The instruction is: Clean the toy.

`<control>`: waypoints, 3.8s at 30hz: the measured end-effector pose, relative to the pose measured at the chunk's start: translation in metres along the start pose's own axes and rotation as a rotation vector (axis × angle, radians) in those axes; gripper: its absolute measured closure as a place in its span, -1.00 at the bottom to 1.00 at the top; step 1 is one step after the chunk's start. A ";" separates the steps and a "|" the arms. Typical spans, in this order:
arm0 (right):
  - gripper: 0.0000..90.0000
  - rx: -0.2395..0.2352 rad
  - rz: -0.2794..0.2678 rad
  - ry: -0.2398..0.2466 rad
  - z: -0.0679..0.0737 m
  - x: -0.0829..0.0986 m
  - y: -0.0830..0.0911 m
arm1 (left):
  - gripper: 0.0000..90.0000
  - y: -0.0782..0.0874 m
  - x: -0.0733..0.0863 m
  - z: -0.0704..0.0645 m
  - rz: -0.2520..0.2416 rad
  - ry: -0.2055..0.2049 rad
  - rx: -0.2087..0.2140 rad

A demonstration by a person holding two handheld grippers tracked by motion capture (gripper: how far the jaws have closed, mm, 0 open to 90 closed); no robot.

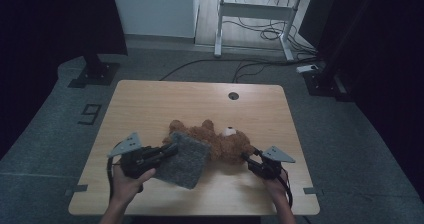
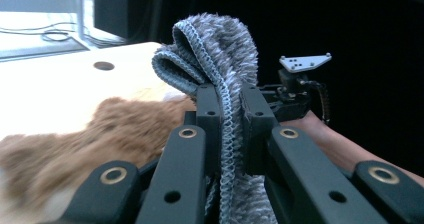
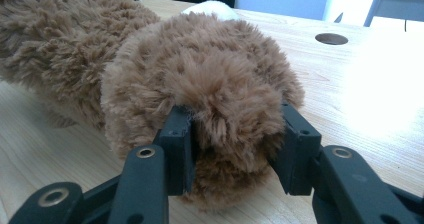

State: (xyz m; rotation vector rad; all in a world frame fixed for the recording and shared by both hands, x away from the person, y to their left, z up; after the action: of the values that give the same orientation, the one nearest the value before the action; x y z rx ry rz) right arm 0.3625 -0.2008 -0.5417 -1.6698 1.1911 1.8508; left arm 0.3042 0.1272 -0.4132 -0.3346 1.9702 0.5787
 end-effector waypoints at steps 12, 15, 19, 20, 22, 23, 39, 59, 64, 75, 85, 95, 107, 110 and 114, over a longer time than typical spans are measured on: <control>0.26 0.000 0.000 -0.004 0.000 0.000 -0.001 | 0.81 -0.064 -0.016 -0.018 0.047 -0.001 0.059; 0.28 -0.001 -0.002 -0.007 0.000 0.000 -0.001 | 0.81 -0.085 -0.016 -0.024 0.075 -0.006 0.064; 0.31 -0.004 -0.005 -0.007 0.000 0.000 -0.001 | 0.81 -0.116 -0.010 -0.025 0.120 -0.005 0.038; 0.32 -0.004 -0.004 -0.005 0.000 0.000 -0.001 | 0.81 -0.124 -0.007 -0.025 0.134 -0.006 0.027; 0.35 -0.005 -0.004 -0.004 0.001 0.000 0.000 | 0.81 -0.140 0.000 -0.025 0.160 -0.003 0.009; 0.37 -0.004 -0.002 -0.002 0.001 0.000 0.000 | 0.81 -0.140 0.000 -0.025 0.160 -0.003 0.009; 0.51 0.002 0.008 0.012 0.001 0.000 0.000 | 0.81 -0.165 0.043 0.004 0.230 0.000 -0.160; 0.58 0.010 0.018 0.016 0.001 0.002 0.002 | 0.81 -0.129 0.043 0.015 0.184 -0.064 -0.255; 0.58 0.007 0.016 0.014 0.000 0.002 0.002 | 0.81 -0.100 0.038 0.024 0.137 -0.048 -0.269; 0.59 0.004 0.012 0.003 0.000 0.003 0.002 | 0.81 -0.028 0.048 0.072 0.091 0.025 -0.388; 0.59 0.001 0.011 -0.001 0.001 0.003 0.003 | 0.81 0.005 0.061 0.097 0.083 0.073 -0.457; 0.60 0.002 0.011 -0.006 0.000 0.003 0.002 | 0.81 -0.007 0.033 0.046 0.008 0.012 -0.296; 0.60 -0.002 0.014 -0.011 0.000 0.003 0.002 | 0.81 -0.109 0.005 -0.055 0.081 -0.115 -0.016; 0.60 -0.004 0.015 -0.011 0.000 0.003 0.002 | 0.81 -0.140 0.012 -0.056 0.125 -0.086 -0.004; 0.60 -0.005 0.015 -0.009 0.000 0.003 0.002 | 0.81 -0.170 0.025 -0.046 0.184 -0.064 -0.039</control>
State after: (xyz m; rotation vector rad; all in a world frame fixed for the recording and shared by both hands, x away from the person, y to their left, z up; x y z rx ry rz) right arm 0.3607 -0.2026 -0.5439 -1.6575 1.1991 1.8698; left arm 0.3379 -0.0414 -0.4610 -0.1571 1.9422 0.7376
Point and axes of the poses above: each handheld gripper's, and its own axes: y roughly backward along the jaws, x roughly out of its underside, z roughly to its left, the point moved 5 cm from there along -y, roughly forward along the jaws, and after that the axes turned 8 degrees about y, right-handed, at the moved point
